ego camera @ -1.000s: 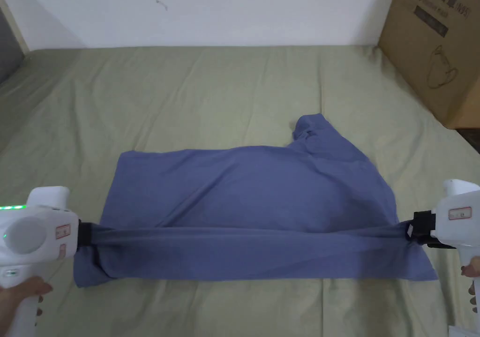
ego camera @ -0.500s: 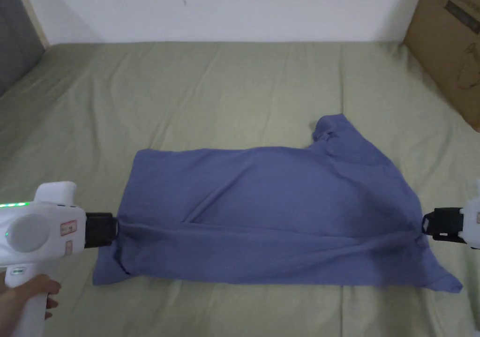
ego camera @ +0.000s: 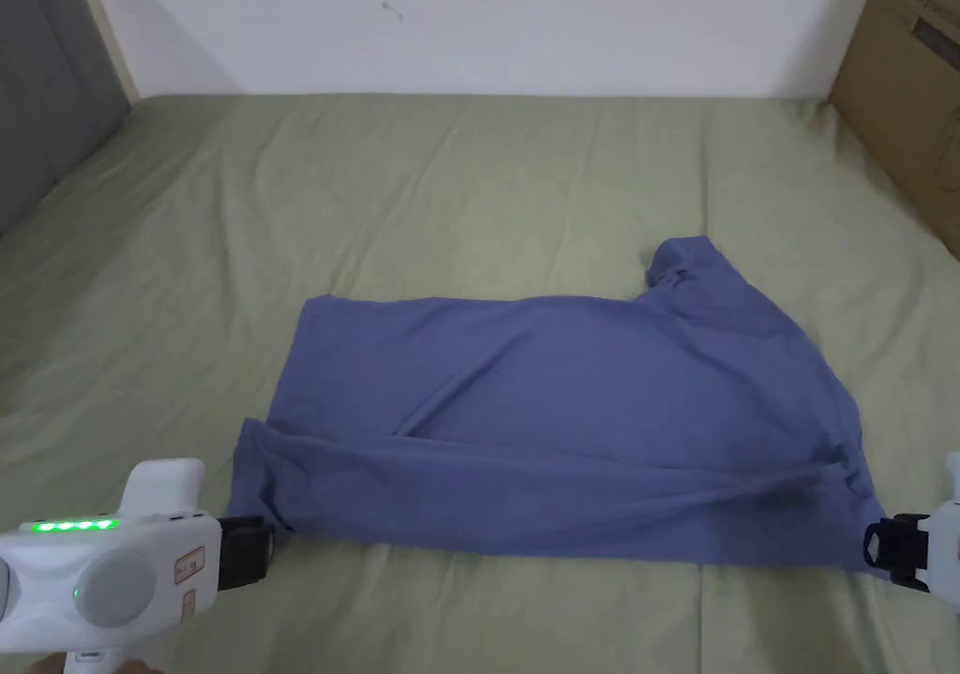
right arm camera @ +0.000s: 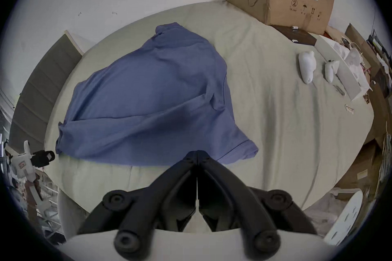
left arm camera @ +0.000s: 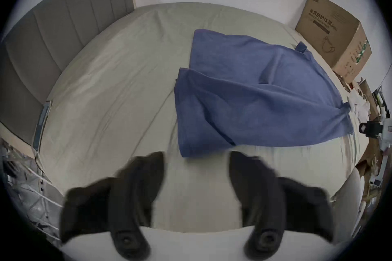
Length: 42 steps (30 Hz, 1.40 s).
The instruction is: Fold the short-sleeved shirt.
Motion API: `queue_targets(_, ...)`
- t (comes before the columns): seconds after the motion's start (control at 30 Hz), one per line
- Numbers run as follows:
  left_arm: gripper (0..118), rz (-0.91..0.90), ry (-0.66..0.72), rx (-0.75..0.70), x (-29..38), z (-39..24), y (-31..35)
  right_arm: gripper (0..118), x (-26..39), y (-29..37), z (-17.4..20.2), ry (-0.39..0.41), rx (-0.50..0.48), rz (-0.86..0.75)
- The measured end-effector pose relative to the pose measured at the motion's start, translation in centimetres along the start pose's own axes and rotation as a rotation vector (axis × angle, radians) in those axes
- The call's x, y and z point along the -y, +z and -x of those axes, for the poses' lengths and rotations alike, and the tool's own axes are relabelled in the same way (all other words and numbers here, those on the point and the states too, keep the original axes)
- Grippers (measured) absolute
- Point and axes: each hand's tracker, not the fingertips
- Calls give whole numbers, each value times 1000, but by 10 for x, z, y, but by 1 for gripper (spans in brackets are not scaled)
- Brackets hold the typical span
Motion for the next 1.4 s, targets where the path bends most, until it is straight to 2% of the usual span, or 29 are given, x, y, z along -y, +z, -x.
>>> queue_targets(0.1,75,28,5,-10,-7,5,-22,0,1,2,3,-1,-2,3)
queue_targets(0.13,67,33,8,-2,-8,6,-28,0,1,1,4,2,3,5)
queue_targets(0.17,48,42,4,15,-6,8,-37,0,2,-1,3,3,5,8)
queue_targets(0.2,35,44,4,26,-4,9,-42,0,3,-2,3,0,8,12)
queue_targets(0.23,28,24,-33,-13,-1,9,-45,0,5,-4,2,-11,10,19)
queue_targets(0.27,28,4,-39,-25,0,7,-39,0,8,-5,2,-18,3,28)
queue_targets(0.3,22,-6,-37,-10,-1,8,-35,0,10,-3,4,-20,-2,37)
queue_targets(0.33,8,-20,-37,4,-3,8,-33,0,13,-3,4,-18,-1,40)
queue_targets(0.37,2,3,-27,5,-5,9,-31,0,14,-4,3,-15,4,43)
queue_targets(0.47,2,10,-66,1,-9,5,-24,0,16,1,2,-15,22,35)
queue_targets(0.5,2,26,-64,15,-10,3,-23,7,15,3,0,-21,34,27)
queue_targets(0.53,2,24,-69,15,-10,2,-22,30,13,3,-3,-33,43,26)
queue_targets(0.57,2,23,-73,15,-11,3,-21,62,12,5,-6,-52,52,25)
queue_targets(0.6,2,17,-61,20,-13,3,-19,88,11,5,-9,-69,56,20)
queue_targets(0.63,2,12,-40,38,-14,4,-19,90,9,5,-14,-88,51,2)
queue_targets(0.77,2,15,-7,55,-15,1,-11,89,-2,-27,-37,-222,51,51)
queue_targets(0.8,2,17,-13,51,-15,-1,-10,82,-2,-33,-38,-230,25,51)
queue_targets(0.83,2,22,-21,45,-14,-1,-9,65,-1,-41,-38,-232,14,51)
queue_targets(0.9,2,29,-27,44,-14,-3,-9,18,0,-52,-26,-183,14,66)
queue_targets(0.93,2,31,-30,43,-15,-3,-10,12,0,-59,-18,-154,8,84)
queue_targets(1.0,2,36,-31,39,-16,-5,-10,7,-2,-76,-12,-84,95,91)
queue_targets(1.17,2,35,-62,25,-22,-6,3,7,-8,-49,-10,-67,69,68)
queue_targets(1.27,2,-9,-124,4,-25,-3,22,7,-11,-31,-22,-93,24,46)
queue_targets(1.4,2,-20,-96,24,-22,10,43,7,-5,4,-20,-61,10,20)
